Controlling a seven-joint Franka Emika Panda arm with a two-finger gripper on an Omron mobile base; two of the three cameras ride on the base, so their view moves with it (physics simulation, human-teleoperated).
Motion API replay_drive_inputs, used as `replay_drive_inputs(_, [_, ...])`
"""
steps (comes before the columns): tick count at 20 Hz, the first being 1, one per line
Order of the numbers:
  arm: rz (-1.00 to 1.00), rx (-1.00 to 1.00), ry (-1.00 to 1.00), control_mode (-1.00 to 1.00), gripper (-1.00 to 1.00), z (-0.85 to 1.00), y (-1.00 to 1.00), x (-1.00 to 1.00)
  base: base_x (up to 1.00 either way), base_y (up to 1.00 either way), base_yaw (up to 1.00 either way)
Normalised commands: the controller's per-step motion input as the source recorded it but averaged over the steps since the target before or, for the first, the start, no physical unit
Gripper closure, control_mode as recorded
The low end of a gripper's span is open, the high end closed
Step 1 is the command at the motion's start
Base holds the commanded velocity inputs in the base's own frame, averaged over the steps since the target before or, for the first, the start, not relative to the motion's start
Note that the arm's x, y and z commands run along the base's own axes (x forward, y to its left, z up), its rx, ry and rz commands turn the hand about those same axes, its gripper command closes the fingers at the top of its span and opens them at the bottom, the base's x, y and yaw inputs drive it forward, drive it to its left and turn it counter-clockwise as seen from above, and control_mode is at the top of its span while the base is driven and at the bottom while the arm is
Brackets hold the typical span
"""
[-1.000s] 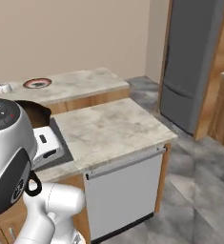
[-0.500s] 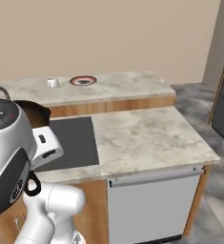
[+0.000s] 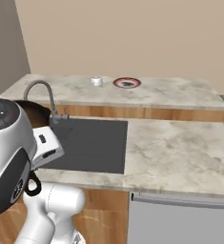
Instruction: Pick up the pan with the steak in it and place it on the dining table. Then place the steak on the plate.
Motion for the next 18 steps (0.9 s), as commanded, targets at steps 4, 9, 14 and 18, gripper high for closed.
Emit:
replay_drive_inputs(4, [0.0, 0.0, 0.0, 1.0, 1.0, 0.0, 0.0, 0.0, -0.05, 0.0, 0.13])
replay_drive_inputs(9, [0.0, 0.0, 0.0, 1.0, 1.0, 0.0, 0.0, 0.0, -0.05, -0.38, 0.0])
replay_drive_inputs(14, [0.0, 0.0, 0.0, 1.0, 1.0, 0.0, 0.0, 0.0, -0.09, -1.0, 0.0])
replay_drive_inputs(18, [0.0, 0.0, 0.0, 1.0, 1.0, 0.0, 0.0, 0.0, -0.08, -1.0, 0.0])
